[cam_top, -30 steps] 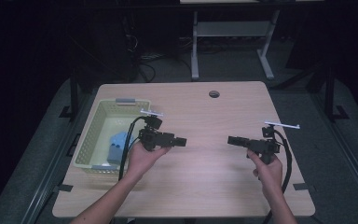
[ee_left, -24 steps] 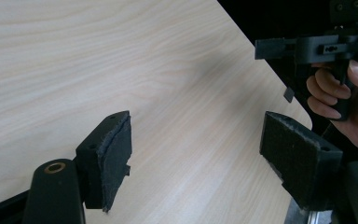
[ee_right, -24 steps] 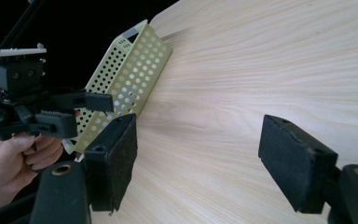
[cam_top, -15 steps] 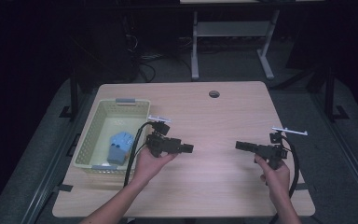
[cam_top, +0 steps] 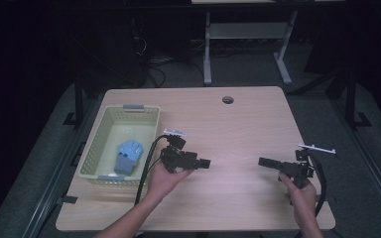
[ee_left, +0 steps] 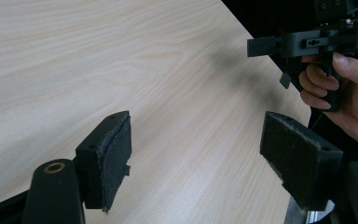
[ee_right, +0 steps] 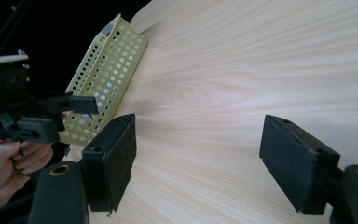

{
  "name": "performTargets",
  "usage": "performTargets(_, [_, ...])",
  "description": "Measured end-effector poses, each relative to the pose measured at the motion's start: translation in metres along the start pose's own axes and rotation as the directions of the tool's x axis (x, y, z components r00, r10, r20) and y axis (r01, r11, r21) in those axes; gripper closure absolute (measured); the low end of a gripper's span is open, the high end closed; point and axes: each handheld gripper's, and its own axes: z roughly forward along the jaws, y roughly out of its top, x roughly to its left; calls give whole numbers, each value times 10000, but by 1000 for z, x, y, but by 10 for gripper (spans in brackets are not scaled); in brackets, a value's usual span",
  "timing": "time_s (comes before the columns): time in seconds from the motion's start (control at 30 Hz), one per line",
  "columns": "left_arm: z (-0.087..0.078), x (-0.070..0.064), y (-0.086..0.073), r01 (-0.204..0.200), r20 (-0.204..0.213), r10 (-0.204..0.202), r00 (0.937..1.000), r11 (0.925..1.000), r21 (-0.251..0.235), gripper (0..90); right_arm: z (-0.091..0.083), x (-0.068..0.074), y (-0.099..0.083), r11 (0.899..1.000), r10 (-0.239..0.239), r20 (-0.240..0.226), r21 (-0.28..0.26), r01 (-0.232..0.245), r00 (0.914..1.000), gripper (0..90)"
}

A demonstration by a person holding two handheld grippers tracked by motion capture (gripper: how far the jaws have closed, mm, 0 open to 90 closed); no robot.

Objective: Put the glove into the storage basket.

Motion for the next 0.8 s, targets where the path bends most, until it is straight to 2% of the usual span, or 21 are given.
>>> performTargets(0.3, [7, -2, -11, -149, 15, 148, 9999, 9998, 162, 247, -18, -13, -11, 9994, 231, 36, -274, -230, 9997, 260])
performTargets(0.43, [10, -3, -19, -133, 99, 132, 9999, 9999, 80, 247, -25, -18, -18, 9984, 367, -78, -428, -370, 9993, 260])
performTargets(0.5, [12, -4, -24, -170, 182, 168, 9997, 9998, 77, 247, -27, -19, -22, 9989, 338, -44, -328, -339, 9994, 260])
performTargets(0.63, [14, -9, -37, -366, 283, 368, 9989, 9993, -80, 248, -30, -22, -32, 9988, 304, 49, -378, -302, 9995, 255])
performTargets(0.7, [13, -12, -44, -521, 357, 527, 9980, 9985, -178, 248, -33, -22, -36, 9980, 313, -118, -553, -319, 9994, 255])
performTargets(0.8, [11, -16, -56, -766, 422, 782, 9960, 9963, -382, 249, -36, -18, -38, 9976, 75, -92, -686, -82, 9999, 255])
